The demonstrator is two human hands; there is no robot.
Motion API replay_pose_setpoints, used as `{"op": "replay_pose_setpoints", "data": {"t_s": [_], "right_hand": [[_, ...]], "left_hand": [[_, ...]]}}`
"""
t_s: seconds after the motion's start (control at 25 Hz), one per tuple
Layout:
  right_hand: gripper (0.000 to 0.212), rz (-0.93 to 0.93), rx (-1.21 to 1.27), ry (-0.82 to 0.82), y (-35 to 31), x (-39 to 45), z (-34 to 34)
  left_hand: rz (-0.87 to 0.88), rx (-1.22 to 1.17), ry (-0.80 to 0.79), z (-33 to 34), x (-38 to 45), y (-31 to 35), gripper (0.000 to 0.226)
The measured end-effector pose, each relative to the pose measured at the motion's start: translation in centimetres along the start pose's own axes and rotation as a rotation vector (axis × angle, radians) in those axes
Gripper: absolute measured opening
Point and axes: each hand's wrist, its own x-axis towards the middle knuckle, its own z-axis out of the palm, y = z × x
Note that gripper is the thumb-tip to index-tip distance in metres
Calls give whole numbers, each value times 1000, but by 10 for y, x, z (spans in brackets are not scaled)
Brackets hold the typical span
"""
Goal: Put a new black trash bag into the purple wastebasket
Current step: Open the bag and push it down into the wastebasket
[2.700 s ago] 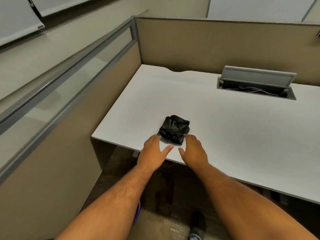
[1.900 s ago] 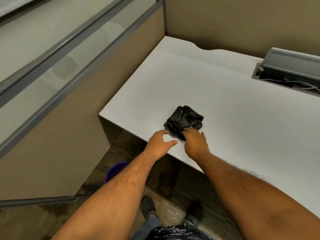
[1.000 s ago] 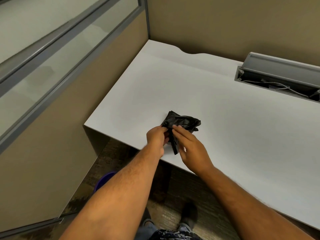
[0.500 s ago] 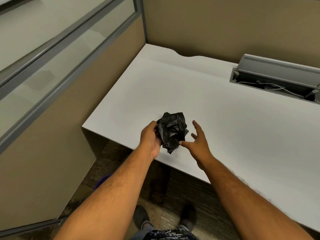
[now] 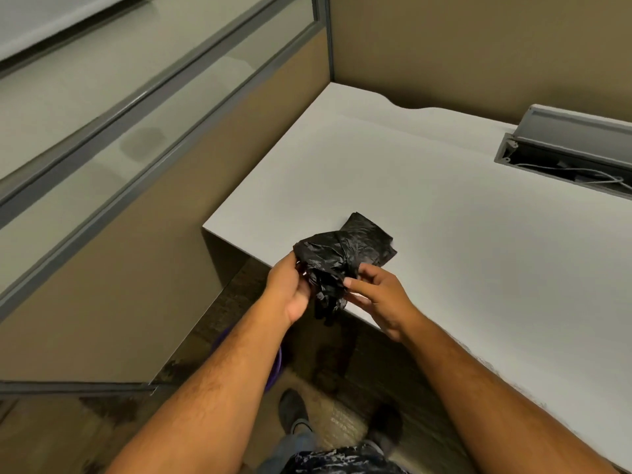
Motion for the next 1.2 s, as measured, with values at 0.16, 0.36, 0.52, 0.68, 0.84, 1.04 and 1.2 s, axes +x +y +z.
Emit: {"op": "replay_pose_setpoints", "data": {"t_s": [0.16, 0.36, 0.52, 0.68, 0.84, 1.04, 1.2], "right_hand": [[25, 74, -84, -72, 11, -7, 25], [43, 207, -43, -102, 33, -19, 43], [10, 149, -209, -208, 48, -32, 63], [20, 169, -654, -391, 66, -40, 95], [21, 190, -683, -286, 103, -48, 151], [15, 335, -1017, -191, 146, -60, 197], [62, 41, -648, -62, 156, -63, 241]], "left_hand": [[59, -24, 161, -41, -18, 4, 26], [105, -85, 270, -94, -30, 13, 17], [96, -143, 321, -137, -32, 25, 17], [76, -136, 349, -180, -33, 37, 26], [65, -162, 309, -232, -36, 60, 25], [75, 16, 233, -285, -37, 82, 22], [54, 275, 75, -308, -41, 68, 34]]}}
